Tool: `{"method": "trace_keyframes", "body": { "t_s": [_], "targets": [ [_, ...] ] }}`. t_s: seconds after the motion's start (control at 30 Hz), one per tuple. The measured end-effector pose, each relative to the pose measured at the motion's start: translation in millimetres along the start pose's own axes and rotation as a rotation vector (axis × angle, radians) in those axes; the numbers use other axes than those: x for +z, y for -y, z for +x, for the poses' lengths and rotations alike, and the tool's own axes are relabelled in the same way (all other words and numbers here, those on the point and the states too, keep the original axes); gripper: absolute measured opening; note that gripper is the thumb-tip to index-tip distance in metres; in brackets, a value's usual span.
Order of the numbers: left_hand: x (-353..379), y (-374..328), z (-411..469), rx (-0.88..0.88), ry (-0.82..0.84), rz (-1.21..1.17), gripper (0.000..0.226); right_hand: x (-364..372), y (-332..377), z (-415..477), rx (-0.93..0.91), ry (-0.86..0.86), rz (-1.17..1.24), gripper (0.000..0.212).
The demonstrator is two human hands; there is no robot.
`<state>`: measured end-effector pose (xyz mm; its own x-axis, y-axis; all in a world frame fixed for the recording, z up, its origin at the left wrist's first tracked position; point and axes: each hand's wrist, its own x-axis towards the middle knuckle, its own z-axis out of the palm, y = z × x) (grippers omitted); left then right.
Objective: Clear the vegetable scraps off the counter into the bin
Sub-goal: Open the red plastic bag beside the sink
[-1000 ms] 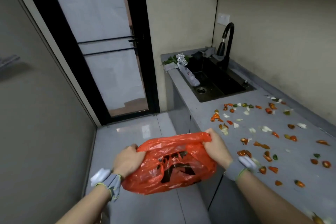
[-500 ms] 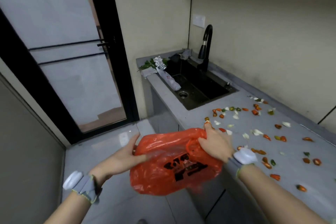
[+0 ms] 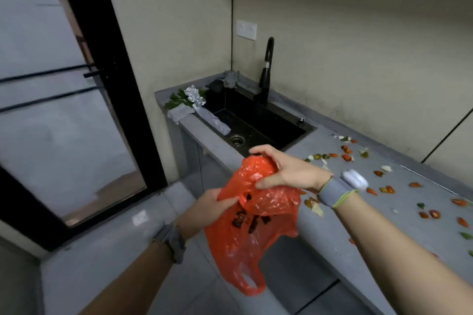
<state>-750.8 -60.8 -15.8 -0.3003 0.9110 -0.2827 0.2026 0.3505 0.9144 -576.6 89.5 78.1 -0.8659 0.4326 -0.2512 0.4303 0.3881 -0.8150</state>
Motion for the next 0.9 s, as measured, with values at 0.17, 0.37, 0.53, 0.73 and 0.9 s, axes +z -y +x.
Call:
{"method": "trace_keyframes", "body": {
  "t_s": [0.17,0.37,0.53,0.73,0.9],
  "targets": [
    [-16,2,19,-0.061,-0.015,-0.307,0.030,-9,-47,-25,-0.129,-0.449,0.919,0.080],
    [-6,2,30,-0.060,0.176,-0.536,0.028,83,-112,-22,0.234,-0.509,0.711,0.090],
    [8,33,45,0.018,0.247,-0.372,0.039,121,-102,9,0.255,-0.540,0.586,0.045],
    [3,55,82,-0.007,-0.154,-0.078,0.028,120,-125,43,0.350,-0.666,0.292,0.021],
    [-52,57,124,-0.104,-0.345,0.171,0.014,89,-173,75,0.594,-0.759,0.235,0.025]
  ]
}}
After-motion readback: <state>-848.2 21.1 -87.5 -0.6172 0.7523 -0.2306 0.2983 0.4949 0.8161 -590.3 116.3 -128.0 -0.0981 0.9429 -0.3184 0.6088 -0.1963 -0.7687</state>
